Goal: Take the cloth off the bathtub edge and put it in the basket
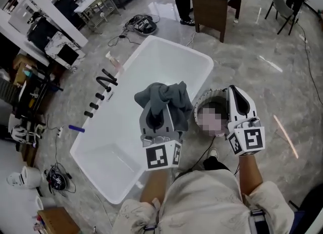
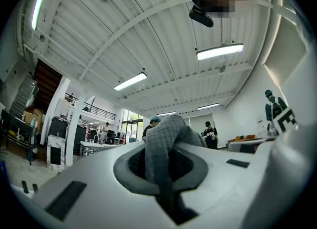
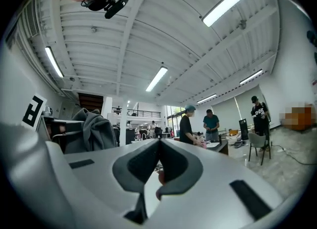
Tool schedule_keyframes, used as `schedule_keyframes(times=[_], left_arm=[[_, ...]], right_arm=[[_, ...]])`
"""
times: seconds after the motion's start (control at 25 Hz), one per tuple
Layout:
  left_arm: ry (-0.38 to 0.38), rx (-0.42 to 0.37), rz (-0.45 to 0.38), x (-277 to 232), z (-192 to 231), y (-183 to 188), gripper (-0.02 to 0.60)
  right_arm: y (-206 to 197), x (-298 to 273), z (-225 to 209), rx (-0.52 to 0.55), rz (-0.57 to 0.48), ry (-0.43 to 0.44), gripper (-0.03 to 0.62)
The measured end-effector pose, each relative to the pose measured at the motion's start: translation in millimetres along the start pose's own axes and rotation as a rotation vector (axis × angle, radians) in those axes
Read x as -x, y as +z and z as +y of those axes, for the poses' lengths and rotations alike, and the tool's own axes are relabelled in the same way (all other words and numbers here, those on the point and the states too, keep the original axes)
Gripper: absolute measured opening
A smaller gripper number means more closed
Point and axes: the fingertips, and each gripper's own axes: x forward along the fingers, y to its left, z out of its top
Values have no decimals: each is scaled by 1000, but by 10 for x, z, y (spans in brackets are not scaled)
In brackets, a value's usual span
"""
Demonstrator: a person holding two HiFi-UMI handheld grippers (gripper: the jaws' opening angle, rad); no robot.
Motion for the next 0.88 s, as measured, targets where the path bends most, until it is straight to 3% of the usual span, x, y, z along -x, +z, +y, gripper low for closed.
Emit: schedule_keyframes(times=[0.44, 0.88], left_arm=[[-262, 66, 15, -756, -1739, -206, 28], [-421, 119, 29, -1134, -2851, -323, 29]], right_arm=[[84, 627, -1625, 21, 1, -241, -12], [100, 1097, -2576, 24, 1, -391, -11]])
